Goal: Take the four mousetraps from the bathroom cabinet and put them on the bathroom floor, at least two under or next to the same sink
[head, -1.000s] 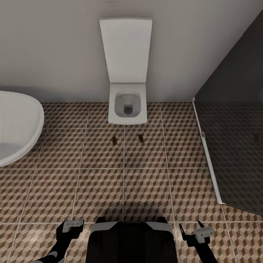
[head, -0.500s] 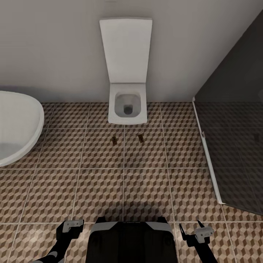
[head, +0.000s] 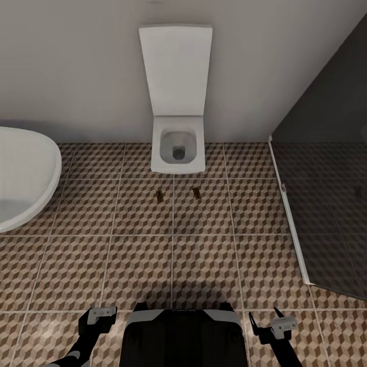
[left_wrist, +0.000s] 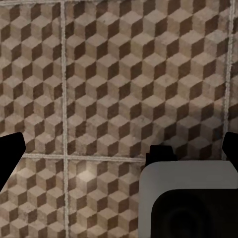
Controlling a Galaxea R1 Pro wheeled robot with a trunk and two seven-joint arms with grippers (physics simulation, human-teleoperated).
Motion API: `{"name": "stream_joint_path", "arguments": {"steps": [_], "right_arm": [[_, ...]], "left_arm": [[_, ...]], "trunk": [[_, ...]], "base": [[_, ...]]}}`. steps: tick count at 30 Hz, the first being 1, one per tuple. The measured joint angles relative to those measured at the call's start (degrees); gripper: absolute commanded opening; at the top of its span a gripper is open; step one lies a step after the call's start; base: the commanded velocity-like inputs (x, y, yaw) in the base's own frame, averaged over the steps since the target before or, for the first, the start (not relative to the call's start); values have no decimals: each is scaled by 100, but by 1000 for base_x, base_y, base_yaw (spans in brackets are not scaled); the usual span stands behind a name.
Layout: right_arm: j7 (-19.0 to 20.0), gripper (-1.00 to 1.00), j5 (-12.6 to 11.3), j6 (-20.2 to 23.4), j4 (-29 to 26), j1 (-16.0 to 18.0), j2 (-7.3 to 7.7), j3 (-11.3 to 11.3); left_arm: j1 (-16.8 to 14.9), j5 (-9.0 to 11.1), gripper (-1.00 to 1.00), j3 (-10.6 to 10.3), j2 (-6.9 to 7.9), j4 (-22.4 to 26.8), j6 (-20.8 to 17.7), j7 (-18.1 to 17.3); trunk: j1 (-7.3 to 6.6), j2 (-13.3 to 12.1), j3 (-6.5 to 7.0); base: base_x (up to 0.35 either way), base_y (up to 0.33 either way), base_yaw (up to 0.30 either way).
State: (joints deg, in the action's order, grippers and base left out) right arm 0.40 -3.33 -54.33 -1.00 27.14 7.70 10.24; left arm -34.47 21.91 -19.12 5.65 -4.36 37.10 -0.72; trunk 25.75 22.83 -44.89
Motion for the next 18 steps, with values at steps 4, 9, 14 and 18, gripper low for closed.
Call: {"name": "stream_joint_path", "arguments": {"steps": [4, 9, 14, 18], "right_arm": [[0, 100, 1, 0, 0, 0, -43, -3], [0, 100, 0, 0, 0, 0, -56, -6], [-1, 100, -1, 0, 0, 0, -59, -7], [-1, 100, -1, 1, 0, 0, -59, -7]], "left_arm": [[0, 0, 100, 0, 0, 0, -4, 3], [0, 1, 100, 0, 0, 0, -5, 5], [0, 1, 100, 0, -9, 0, -5, 5], [0, 1, 100, 0, -9, 0, -5, 4]], "trunk": [[0, 0, 13], [0, 0, 51], [0, 0, 94], [0, 0, 130]], "base": [[0, 0, 0], [0, 0, 0], [0, 0, 0], [0, 0, 0]]}}
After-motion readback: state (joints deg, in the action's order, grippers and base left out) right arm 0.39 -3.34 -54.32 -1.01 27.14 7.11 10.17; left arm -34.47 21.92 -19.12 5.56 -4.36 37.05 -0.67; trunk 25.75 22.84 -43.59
